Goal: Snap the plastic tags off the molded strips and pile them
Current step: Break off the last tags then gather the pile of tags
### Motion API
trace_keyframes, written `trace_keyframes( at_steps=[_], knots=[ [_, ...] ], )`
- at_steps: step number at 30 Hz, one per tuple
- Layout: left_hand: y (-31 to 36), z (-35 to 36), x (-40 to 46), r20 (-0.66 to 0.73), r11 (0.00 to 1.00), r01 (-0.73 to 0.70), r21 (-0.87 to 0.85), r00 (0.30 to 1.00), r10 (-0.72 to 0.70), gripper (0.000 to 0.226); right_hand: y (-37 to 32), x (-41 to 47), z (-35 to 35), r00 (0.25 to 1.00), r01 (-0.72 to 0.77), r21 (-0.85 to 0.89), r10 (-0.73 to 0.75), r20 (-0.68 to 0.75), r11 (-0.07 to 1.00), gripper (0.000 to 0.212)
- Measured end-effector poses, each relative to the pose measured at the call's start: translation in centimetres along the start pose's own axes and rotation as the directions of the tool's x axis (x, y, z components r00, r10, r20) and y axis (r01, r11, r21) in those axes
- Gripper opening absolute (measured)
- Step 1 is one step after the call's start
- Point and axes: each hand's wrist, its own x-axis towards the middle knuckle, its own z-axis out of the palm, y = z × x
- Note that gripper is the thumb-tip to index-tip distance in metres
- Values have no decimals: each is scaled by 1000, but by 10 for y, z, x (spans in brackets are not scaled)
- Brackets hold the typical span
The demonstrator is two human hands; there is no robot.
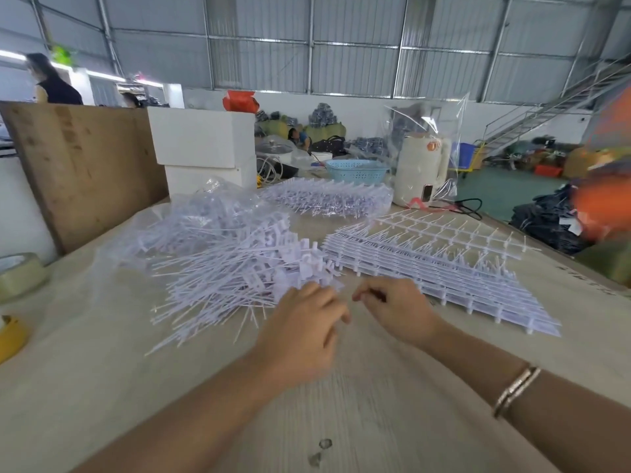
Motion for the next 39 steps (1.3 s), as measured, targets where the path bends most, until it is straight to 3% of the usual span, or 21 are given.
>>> trace_keyframes(
  at_steps=[7,11,14,16,22,25,27,30,32,33,36,39],
  knots=[
    [-1,23,-9,43,998,-23,-59,999,25,20,43,67,-30,995,-94,-354,96,-14,930,23],
    [-4,26,-7,46,997,-12,-82,999,16,24,57,84,-22,984,-45,-624,142,106,780,33],
    [-5,27,-6,58,996,-8,-90,998,14,21,60,89,-17,986,35,-743,99,136,668,27],
    [-5,28,-7,71,995,-1,-101,997,9,22,60,91,-20,986,80,-775,64,153,627,27],
    [-6,29,-6,126,994,11,-104,992,3,23,61,84,-31,993,79,-788,-121,6,610,26],
    [-2,28,1,167,962,108,-250,984,-67,21,62,82,-33,996,45,-729,-88,-21,683,28],
    [7,28,15,266,794,331,-509,939,-220,19,62,80,-29,1000,21,-645,-9,21,764,25],
    [19,29,56,499,299,625,-721,768,-402,14,63,78,-23,1000,-20,-485,21,-3,874,24],
    [23,32,83,613,-86,651,-754,652,-446,11,64,77,-24,998,-24,-377,0,-63,926,24],
    [23,36,95,645,-201,635,-746,612,-457,12,64,77,-25,997,-16,-342,-12,-81,940,24],
    [18,56,124,666,-373,554,-744,564,-489,16,63,74,-31,999,16,-272,-26,-34,962,21],
    [15,69,142,652,-459,465,-757,485,-583,28,64,72,-35,997,15,-188,0,83,982,20]
  ],
)
